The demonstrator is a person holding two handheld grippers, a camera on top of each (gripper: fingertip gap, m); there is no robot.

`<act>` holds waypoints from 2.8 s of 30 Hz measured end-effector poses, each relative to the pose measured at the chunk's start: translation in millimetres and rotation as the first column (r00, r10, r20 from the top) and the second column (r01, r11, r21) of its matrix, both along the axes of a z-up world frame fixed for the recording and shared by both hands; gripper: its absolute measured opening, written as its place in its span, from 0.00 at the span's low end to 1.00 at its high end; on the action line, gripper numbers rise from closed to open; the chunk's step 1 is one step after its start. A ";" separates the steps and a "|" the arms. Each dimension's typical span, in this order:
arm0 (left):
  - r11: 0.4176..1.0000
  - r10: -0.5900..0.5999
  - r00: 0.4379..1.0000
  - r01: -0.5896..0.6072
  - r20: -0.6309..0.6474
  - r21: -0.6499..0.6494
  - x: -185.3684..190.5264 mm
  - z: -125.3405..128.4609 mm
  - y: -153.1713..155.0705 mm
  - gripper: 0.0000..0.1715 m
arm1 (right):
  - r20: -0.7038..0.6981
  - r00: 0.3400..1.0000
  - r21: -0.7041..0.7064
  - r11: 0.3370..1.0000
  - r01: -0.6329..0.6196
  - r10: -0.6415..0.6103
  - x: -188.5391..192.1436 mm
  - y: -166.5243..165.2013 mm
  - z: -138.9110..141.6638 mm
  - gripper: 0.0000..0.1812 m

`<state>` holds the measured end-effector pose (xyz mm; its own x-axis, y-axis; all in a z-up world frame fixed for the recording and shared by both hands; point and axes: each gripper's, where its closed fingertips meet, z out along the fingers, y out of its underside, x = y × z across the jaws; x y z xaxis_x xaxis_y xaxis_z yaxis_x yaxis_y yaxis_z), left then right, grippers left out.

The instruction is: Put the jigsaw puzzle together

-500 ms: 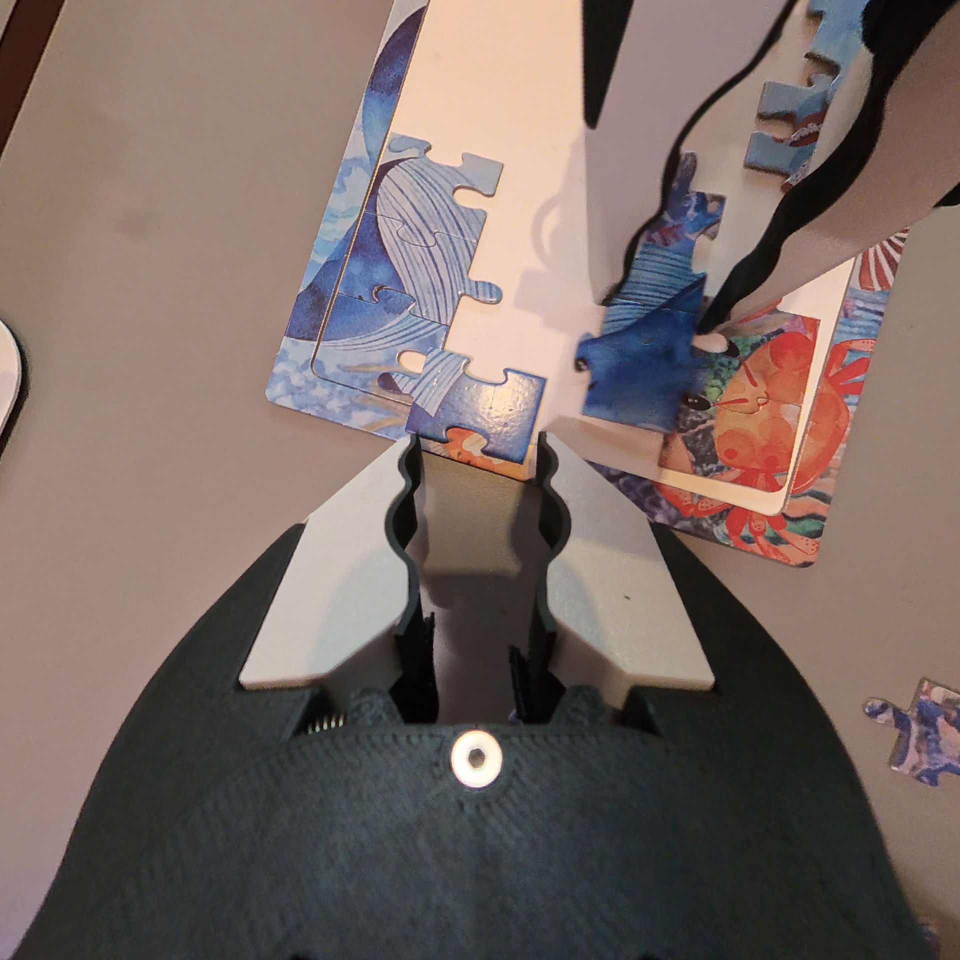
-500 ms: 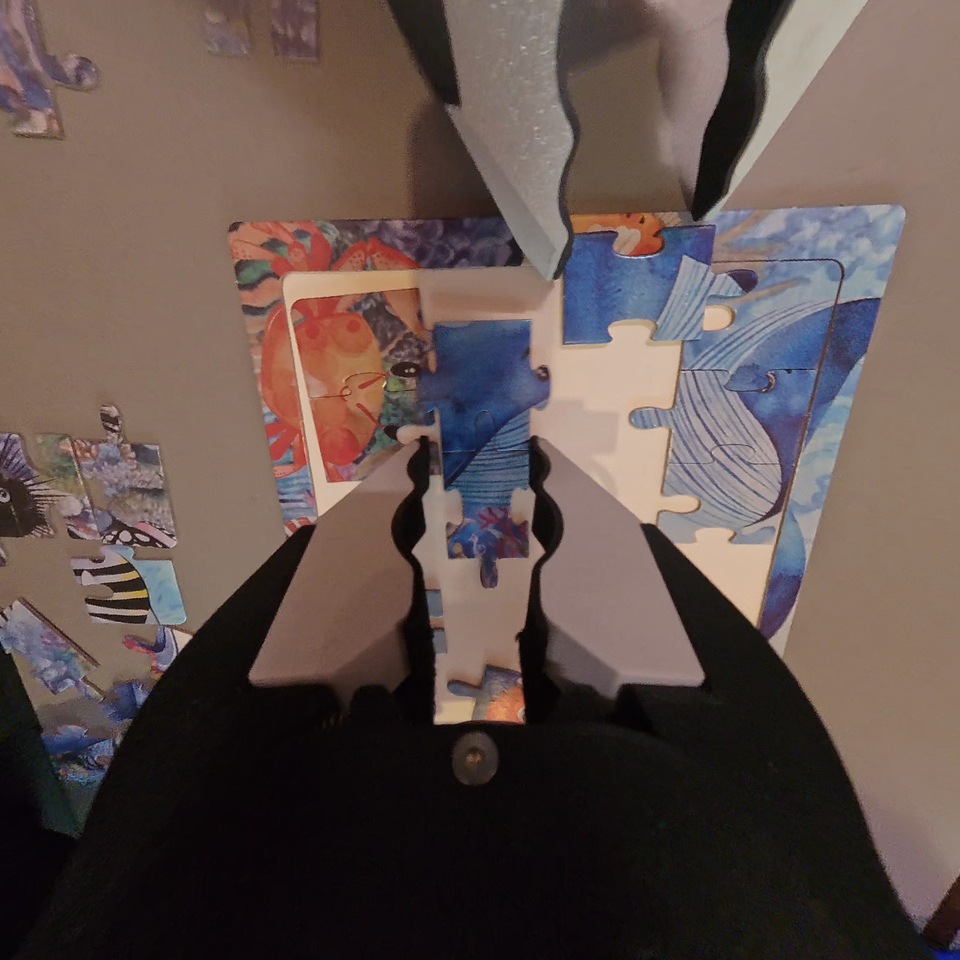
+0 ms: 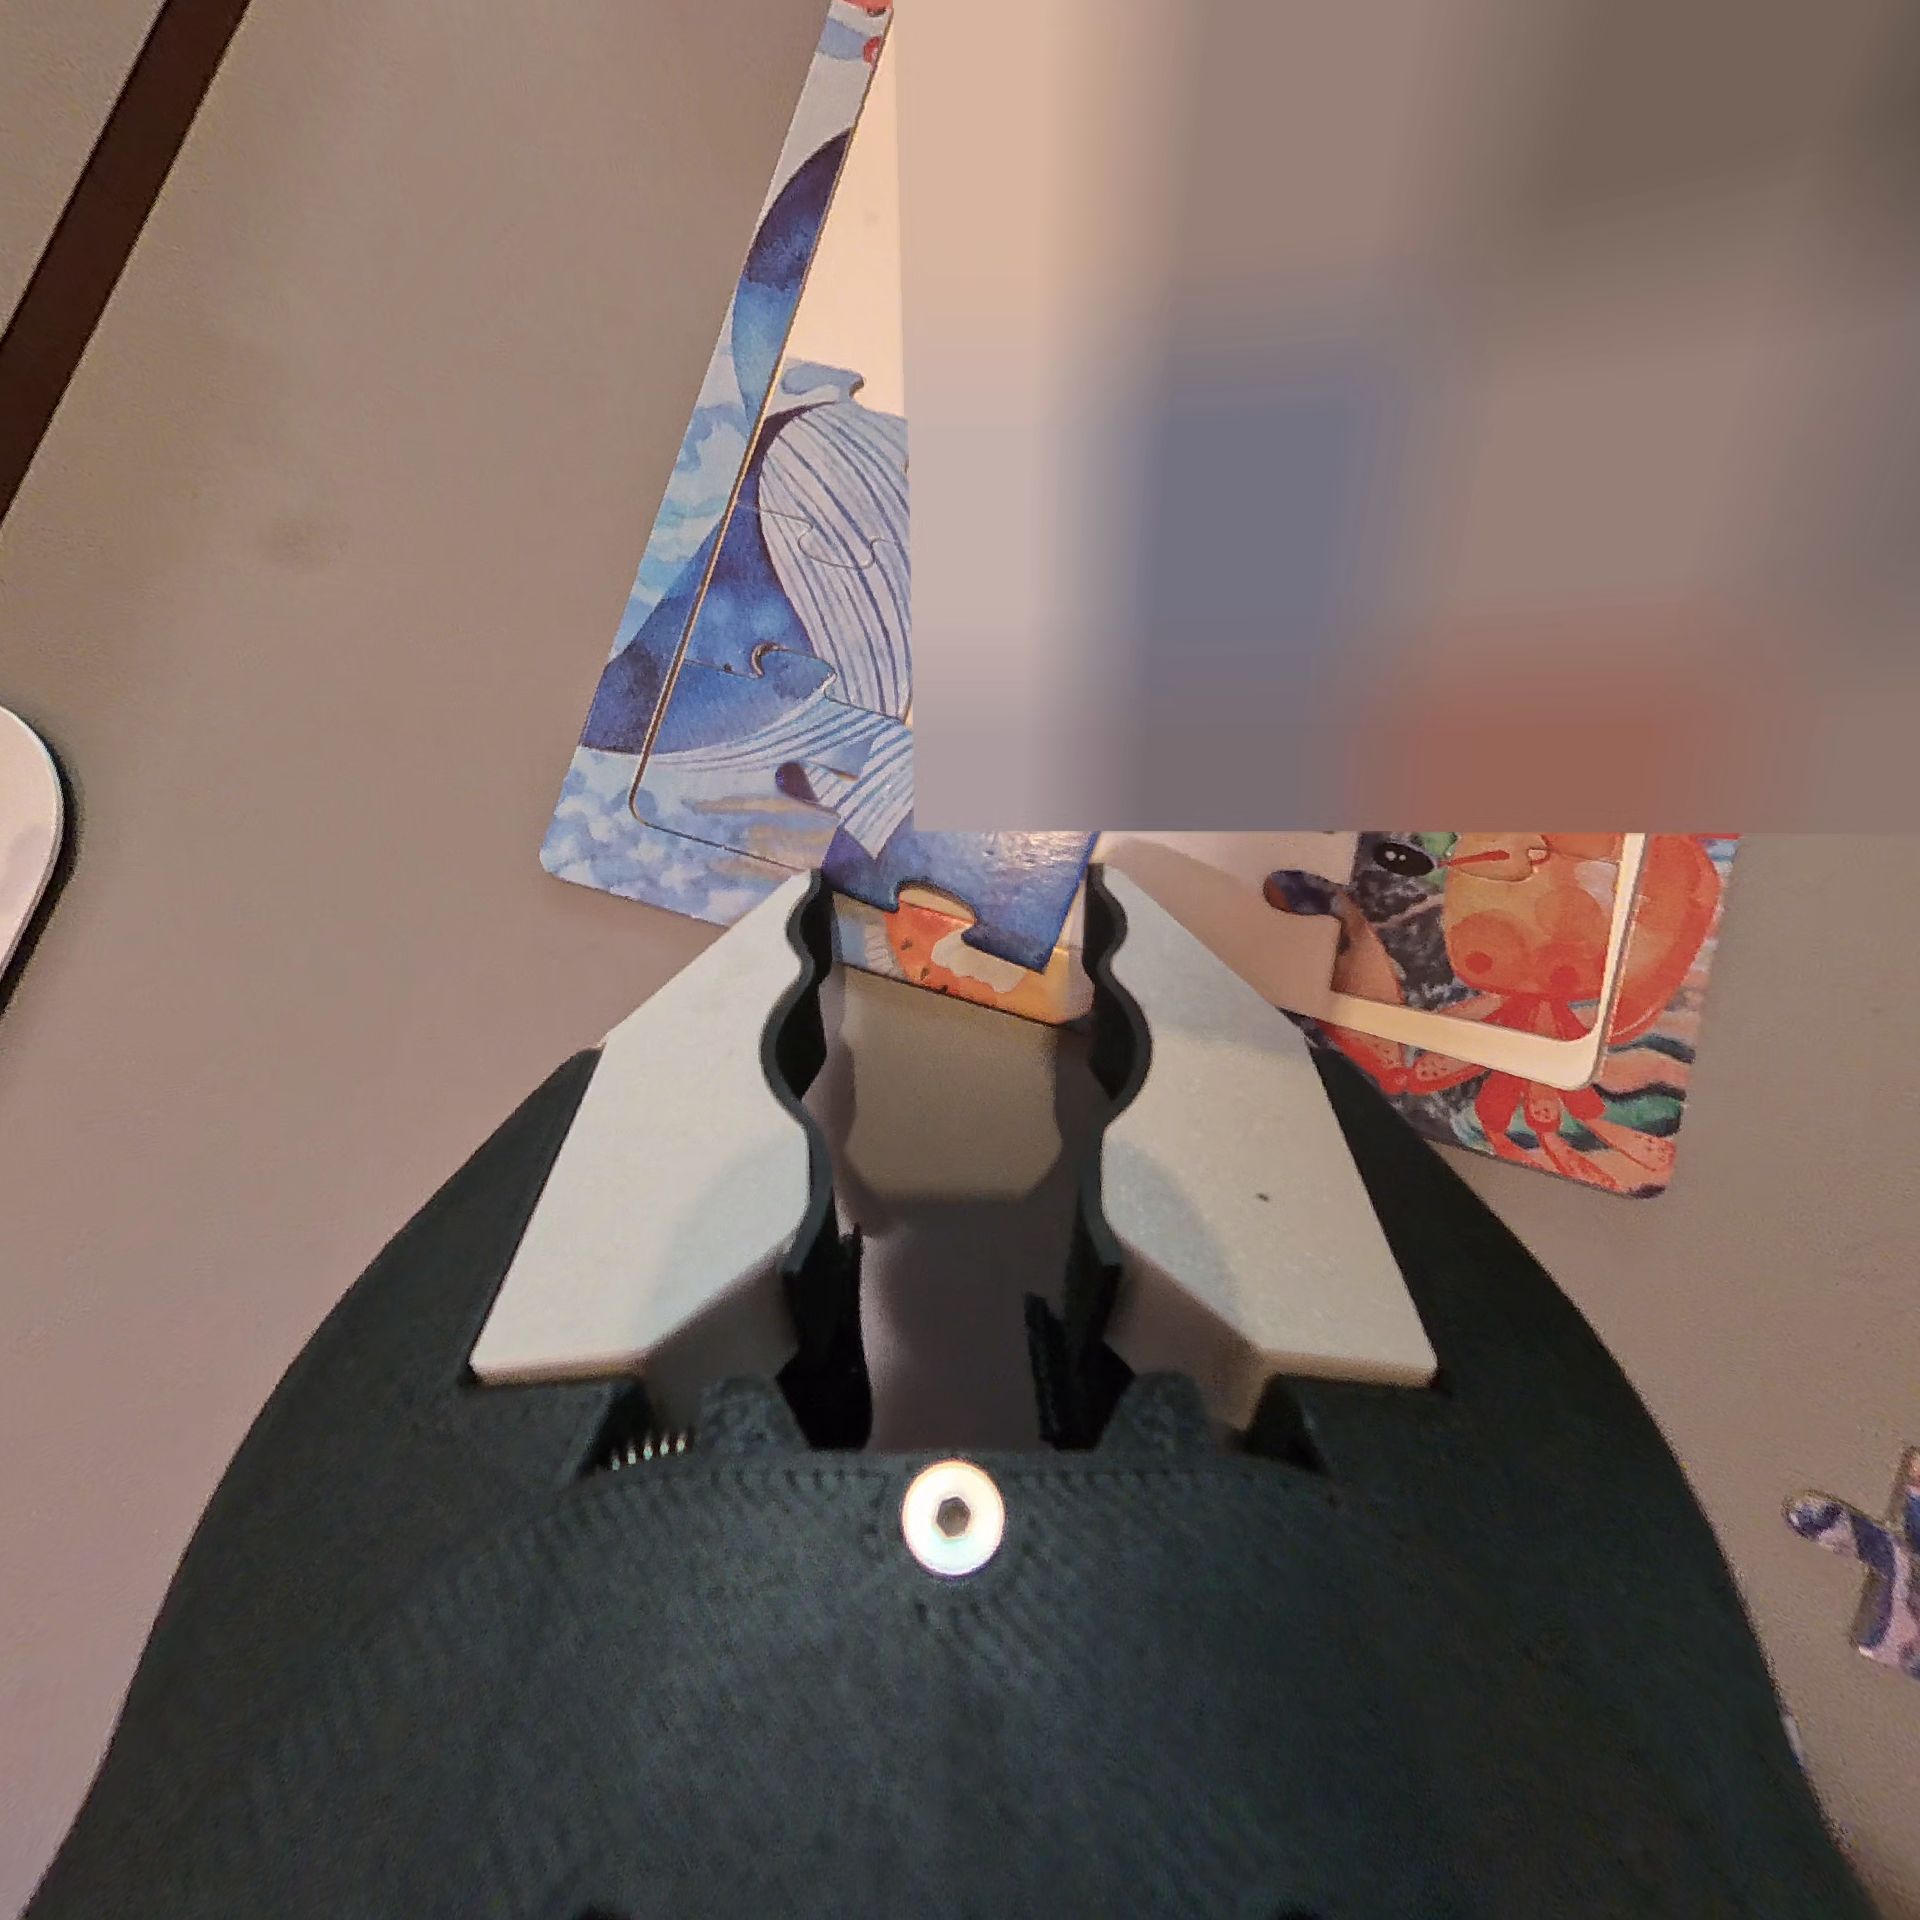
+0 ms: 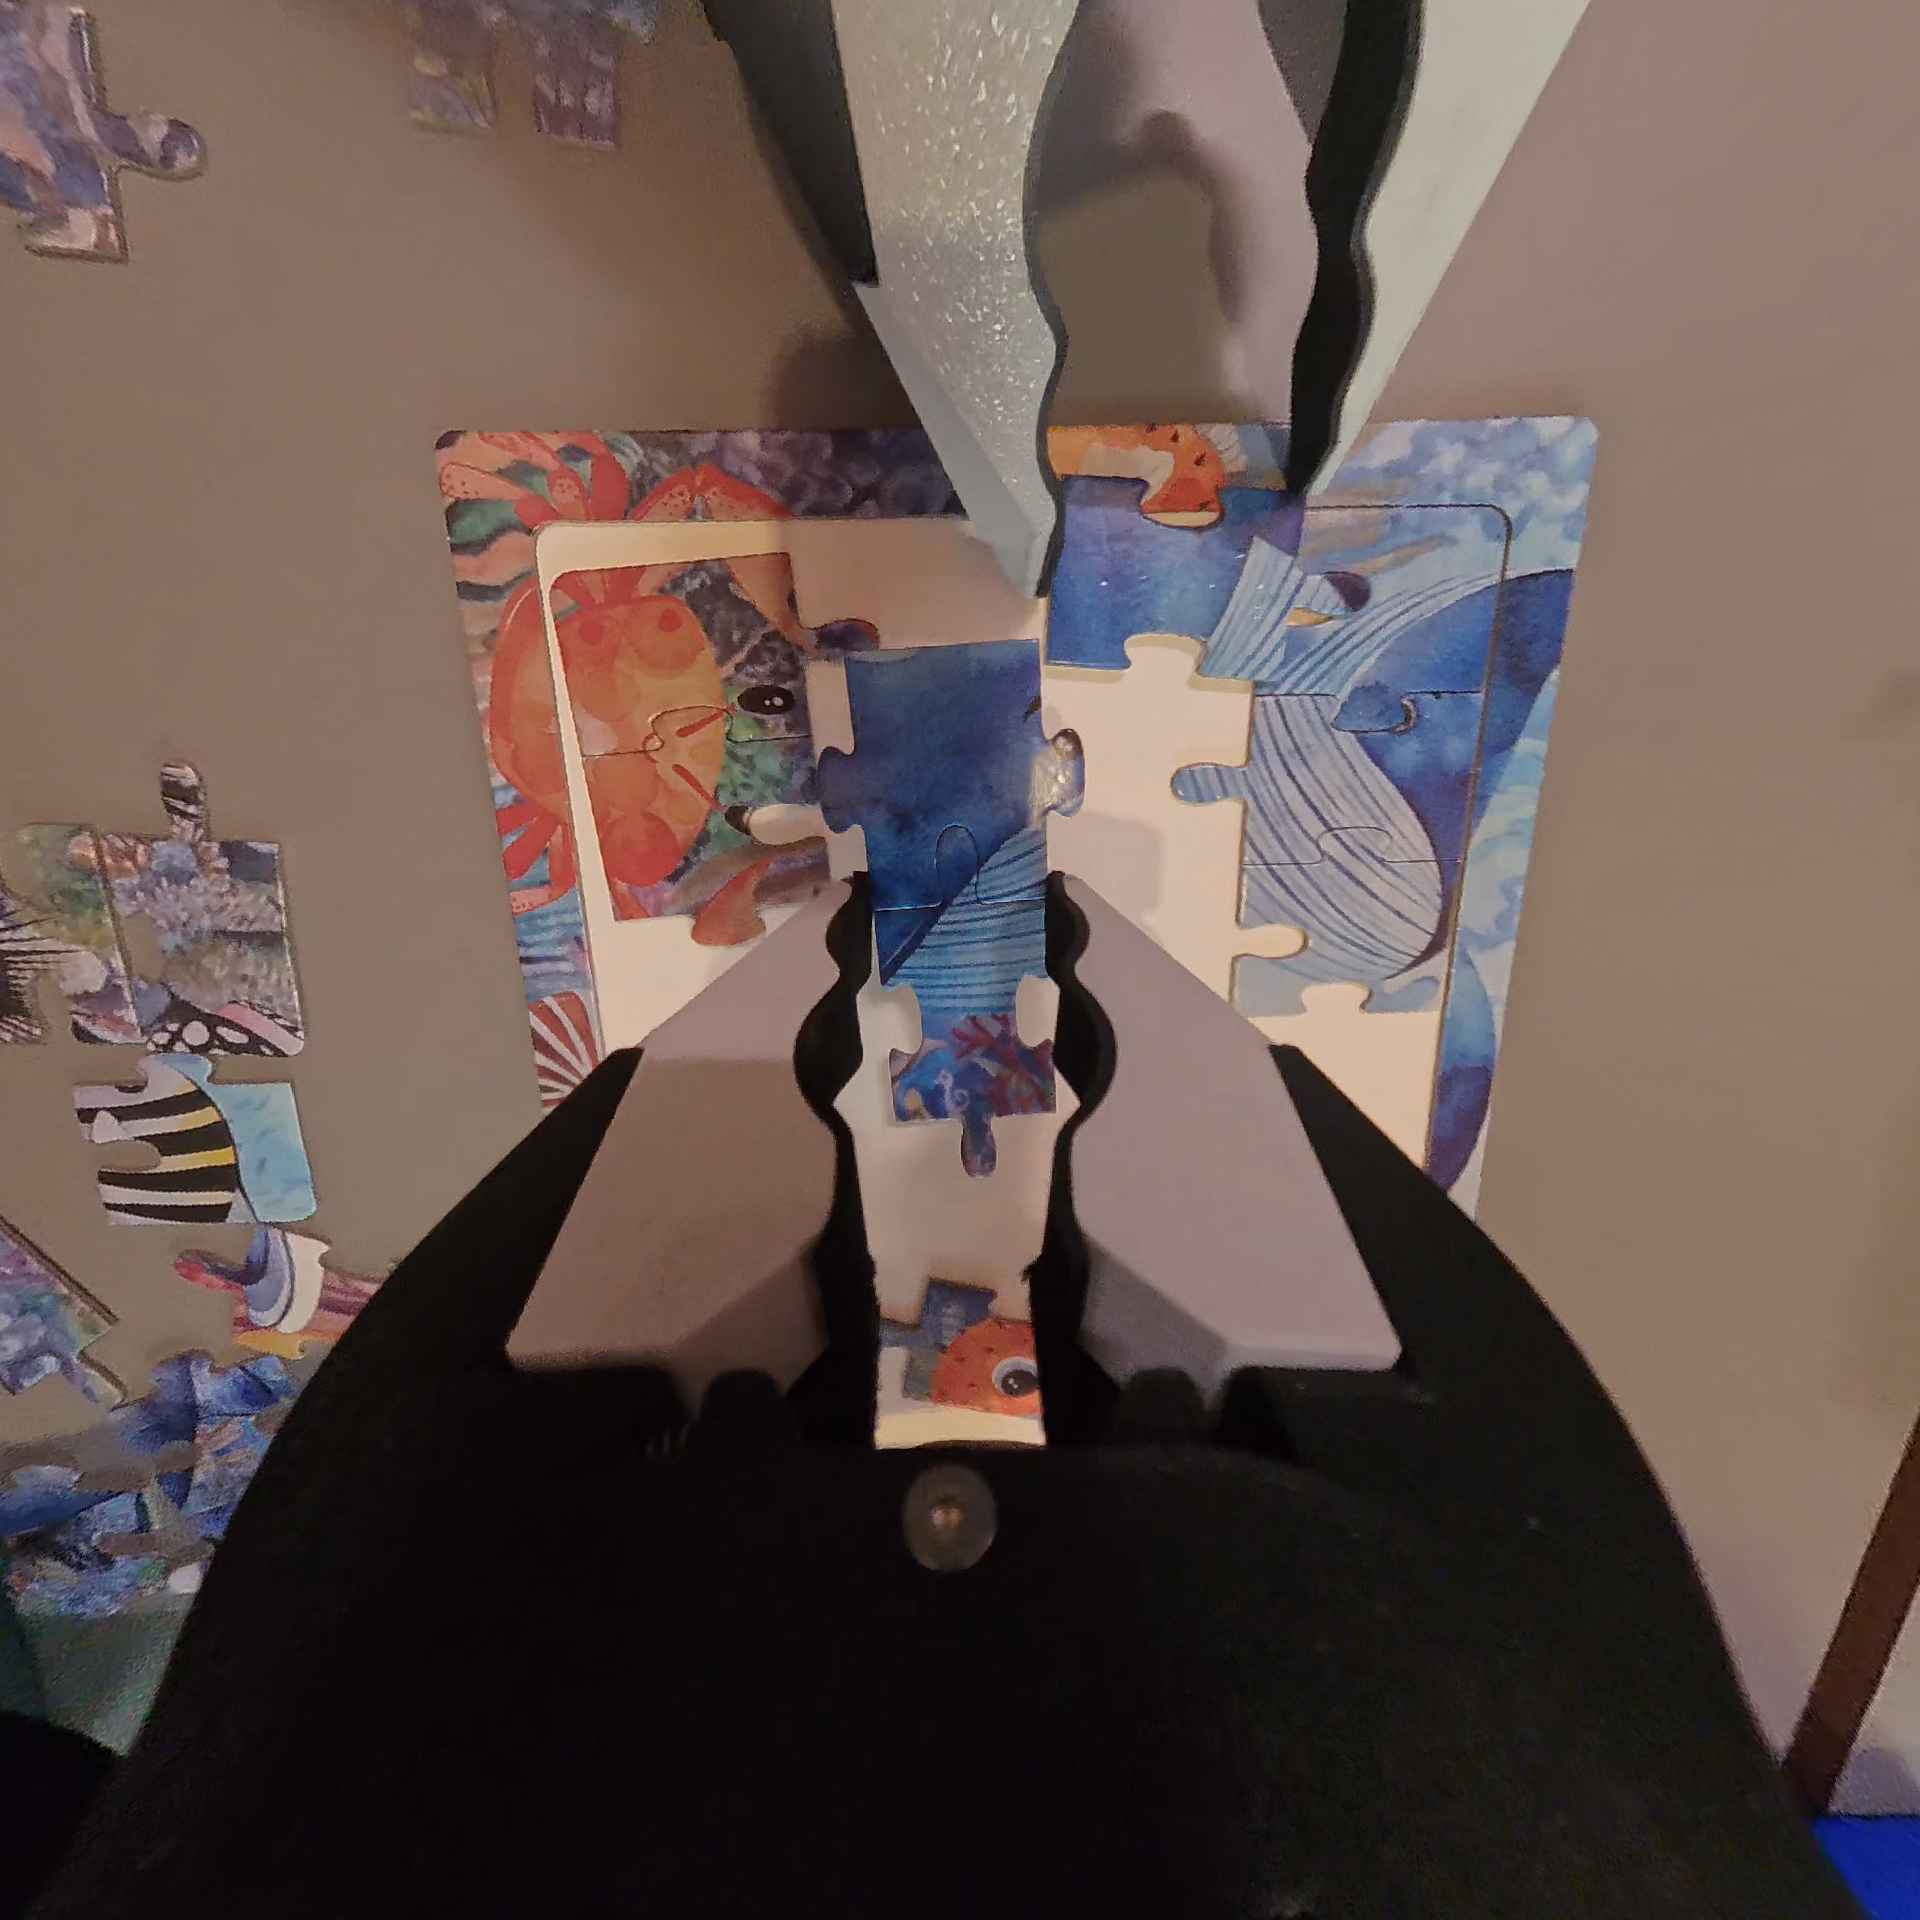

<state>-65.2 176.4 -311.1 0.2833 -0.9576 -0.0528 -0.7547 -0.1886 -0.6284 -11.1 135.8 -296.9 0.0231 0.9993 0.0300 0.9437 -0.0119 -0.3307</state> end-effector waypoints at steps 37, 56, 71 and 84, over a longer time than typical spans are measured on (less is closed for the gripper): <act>0.972 -0.219 0.969 0.227 0.115 -0.060 66.7 20.4 -67.5 0.09 | -0.054 0.992 0.058 0.992 0.113 -0.110 46.1 23.8 34.3 0.17; 0.835 -0.422 0.896 0.443 0.137 -0.327 -3.4 50.4 -135.3 0.26 | -0.013 1.000 0.010 1.000 0.004 -0.004 -3.2 1.6 0.9 0.17; 0.939 -0.248 0.968 0.248 0.028 -0.239 -24.2 29.0 -82.3 0.29 | -0.031 0.989 0.040 0.989 0.146 -0.144 19.7 20.1 23.6 0.26; 0.970 -0.196 0.980 0.197 0.019 -0.145 -12.4 26.2 -62.7 0.29 | 0.167 0.970 -0.068 0.979 0.190 -0.177 97.2 -34.0 -0.9 0.25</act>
